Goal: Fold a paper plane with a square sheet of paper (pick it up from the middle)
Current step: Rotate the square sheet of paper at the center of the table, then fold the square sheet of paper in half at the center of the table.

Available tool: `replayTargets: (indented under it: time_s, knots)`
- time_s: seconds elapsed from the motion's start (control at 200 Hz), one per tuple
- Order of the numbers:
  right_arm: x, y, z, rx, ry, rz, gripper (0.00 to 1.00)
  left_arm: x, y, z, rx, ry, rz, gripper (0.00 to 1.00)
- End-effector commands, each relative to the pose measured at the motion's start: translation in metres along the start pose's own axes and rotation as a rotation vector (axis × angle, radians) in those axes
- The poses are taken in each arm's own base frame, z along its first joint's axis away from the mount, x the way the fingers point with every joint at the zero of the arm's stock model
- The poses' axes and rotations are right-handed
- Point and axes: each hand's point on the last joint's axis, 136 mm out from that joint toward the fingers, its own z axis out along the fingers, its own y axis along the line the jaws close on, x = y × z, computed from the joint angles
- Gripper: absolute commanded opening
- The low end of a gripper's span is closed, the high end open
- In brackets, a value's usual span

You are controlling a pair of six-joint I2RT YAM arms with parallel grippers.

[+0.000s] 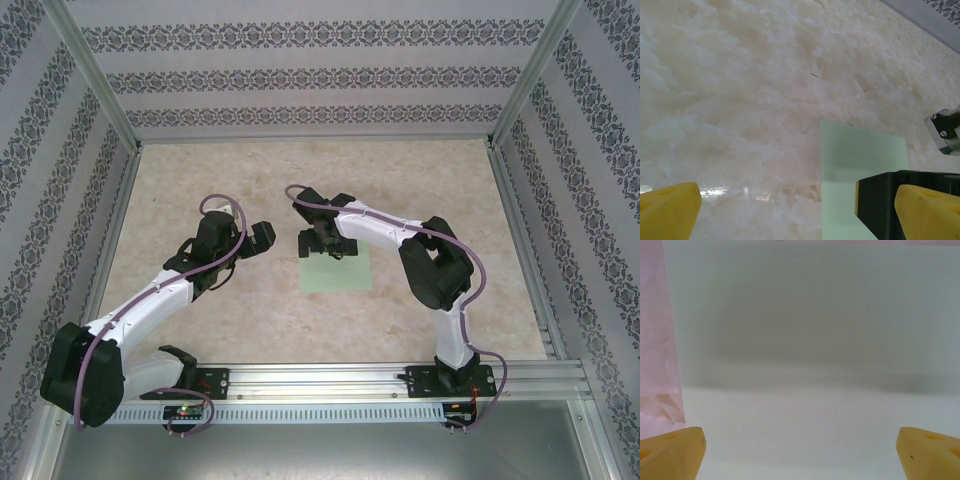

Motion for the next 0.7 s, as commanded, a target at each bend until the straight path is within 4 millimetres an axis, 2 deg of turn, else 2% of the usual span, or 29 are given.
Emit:
replayTargets:
  time_s: [0.0,0.14,0.25,0.694]
  knots:
    - [0.004,0.0,0.008,0.024,0.021,0.014,0.98,-0.017,-0.01,-0.002,0.033,-0.039,0.026,1.0]
    - [0.002,0.001,0.007,0.006,0.011,0.026,0.98,-0.017,-0.011,-0.003,0.035,-0.034,0.032,1.0]
    - [0.001,-0.005,0.008,0.014,0.014,0.049,0.98,-0.017,-0.013,-0.002,0.043,-0.028,0.036,1.0]
    - [0.015,-0.016,0.038,0.049,0.078,0.087,0.98,-0.013,-0.021,0.004,0.089,-0.007,0.03,1.0]
